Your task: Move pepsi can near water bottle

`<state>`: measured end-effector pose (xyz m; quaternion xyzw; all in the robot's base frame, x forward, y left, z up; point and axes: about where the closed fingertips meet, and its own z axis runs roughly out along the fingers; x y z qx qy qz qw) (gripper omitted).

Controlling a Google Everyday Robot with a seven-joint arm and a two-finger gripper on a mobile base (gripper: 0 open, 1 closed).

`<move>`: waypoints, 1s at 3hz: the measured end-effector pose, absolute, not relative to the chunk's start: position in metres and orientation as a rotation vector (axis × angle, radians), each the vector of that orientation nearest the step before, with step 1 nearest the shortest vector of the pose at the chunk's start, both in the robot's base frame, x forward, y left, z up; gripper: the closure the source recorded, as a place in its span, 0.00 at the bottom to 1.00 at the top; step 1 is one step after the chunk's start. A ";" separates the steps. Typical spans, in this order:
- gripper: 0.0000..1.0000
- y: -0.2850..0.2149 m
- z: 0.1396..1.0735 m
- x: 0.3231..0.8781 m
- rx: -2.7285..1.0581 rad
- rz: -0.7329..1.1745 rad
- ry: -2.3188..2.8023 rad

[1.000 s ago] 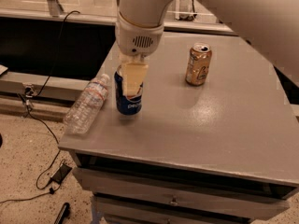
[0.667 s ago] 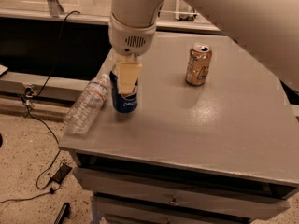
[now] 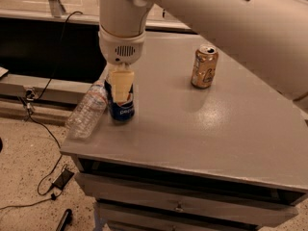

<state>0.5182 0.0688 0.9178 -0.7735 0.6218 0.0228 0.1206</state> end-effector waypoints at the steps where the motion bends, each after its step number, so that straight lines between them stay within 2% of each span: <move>1: 0.35 0.070 0.919 0.519 -2.255 0.065 1.811; 2: 0.12 0.072 0.919 0.519 -2.251 0.064 1.806; 3: 0.00 0.073 0.919 0.520 -2.249 0.062 1.802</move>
Offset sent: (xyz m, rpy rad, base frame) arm 0.0005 0.0011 0.0006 0.0042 -0.0045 0.0005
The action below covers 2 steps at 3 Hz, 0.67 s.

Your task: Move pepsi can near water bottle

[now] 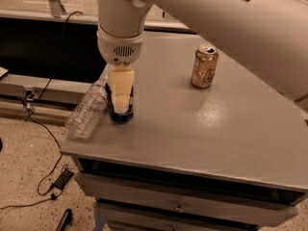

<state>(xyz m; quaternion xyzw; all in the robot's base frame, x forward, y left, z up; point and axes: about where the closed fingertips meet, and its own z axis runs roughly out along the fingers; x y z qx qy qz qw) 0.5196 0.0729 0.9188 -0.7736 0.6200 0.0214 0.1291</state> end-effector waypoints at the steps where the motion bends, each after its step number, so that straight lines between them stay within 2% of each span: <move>1: 0.00 0.073 0.919 0.520 -2.245 0.065 1.799; 2: 0.00 0.057 0.919 0.522 -2.188 0.120 1.763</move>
Offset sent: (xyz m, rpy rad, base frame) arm 0.0081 -0.0569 0.0031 0.2491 -0.0272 -0.0083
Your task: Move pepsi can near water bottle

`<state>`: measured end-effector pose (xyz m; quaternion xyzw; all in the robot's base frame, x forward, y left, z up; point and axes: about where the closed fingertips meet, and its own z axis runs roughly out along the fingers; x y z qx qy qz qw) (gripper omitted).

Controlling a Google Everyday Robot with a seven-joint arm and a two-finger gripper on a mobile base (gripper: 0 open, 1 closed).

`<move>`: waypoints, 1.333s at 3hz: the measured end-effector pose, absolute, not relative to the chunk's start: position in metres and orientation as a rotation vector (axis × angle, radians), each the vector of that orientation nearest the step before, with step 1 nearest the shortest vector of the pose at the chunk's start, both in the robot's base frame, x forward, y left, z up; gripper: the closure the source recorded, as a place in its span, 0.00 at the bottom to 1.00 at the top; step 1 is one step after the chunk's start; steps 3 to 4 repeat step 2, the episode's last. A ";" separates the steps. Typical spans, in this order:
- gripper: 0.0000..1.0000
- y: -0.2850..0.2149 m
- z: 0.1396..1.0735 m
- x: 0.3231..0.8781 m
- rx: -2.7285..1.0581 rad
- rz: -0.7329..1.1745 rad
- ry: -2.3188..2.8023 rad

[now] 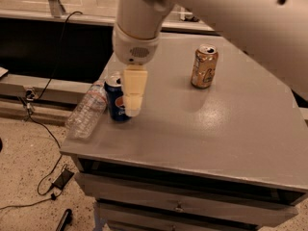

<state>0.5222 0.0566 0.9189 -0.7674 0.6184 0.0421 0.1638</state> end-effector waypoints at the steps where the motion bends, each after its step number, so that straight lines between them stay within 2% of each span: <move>1: 0.00 0.012 0.925 0.528 -2.109 0.146 1.648; 4: 0.00 0.012 0.925 0.528 -2.109 0.146 1.648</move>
Offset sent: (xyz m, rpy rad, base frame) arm 0.0107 -0.0684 0.0104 0.1513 -0.0979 0.0241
